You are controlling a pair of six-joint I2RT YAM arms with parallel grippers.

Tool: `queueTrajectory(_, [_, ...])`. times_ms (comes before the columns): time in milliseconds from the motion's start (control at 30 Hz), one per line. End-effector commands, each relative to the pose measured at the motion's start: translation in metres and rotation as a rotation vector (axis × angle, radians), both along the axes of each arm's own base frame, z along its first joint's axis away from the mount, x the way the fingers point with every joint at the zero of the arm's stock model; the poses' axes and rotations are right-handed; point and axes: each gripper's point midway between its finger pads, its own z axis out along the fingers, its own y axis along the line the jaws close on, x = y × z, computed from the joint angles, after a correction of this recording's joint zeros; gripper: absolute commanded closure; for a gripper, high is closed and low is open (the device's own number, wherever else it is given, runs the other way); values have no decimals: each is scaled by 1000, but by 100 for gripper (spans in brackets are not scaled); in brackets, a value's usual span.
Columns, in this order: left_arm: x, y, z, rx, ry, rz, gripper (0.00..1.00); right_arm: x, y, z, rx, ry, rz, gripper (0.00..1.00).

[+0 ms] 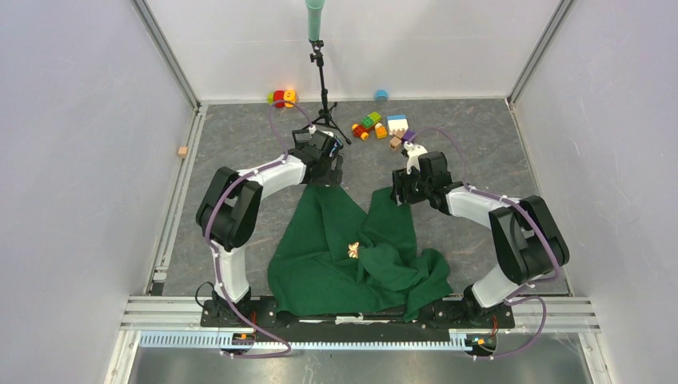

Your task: Pin the brooch onto the clothing

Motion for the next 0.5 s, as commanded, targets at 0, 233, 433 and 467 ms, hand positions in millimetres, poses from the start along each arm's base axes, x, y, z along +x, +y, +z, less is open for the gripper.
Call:
queueTrajectory(0, [11,-2,1,17,-18,-27,0,19,0,4,-23,-51,-9,32])
queueTrajectory(233, [9,0,-17,48,22,-35,12,18,-8,-17,-85,-1,-36,42])
queueTrajectory(433, [7,10,-28,100,42,-11,66,17,-12,-22,-100,5,-56,83])
queueTrajectory(467, [7,14,-29,111,41,-1,74,19,-13,-20,-102,0,-62,91])
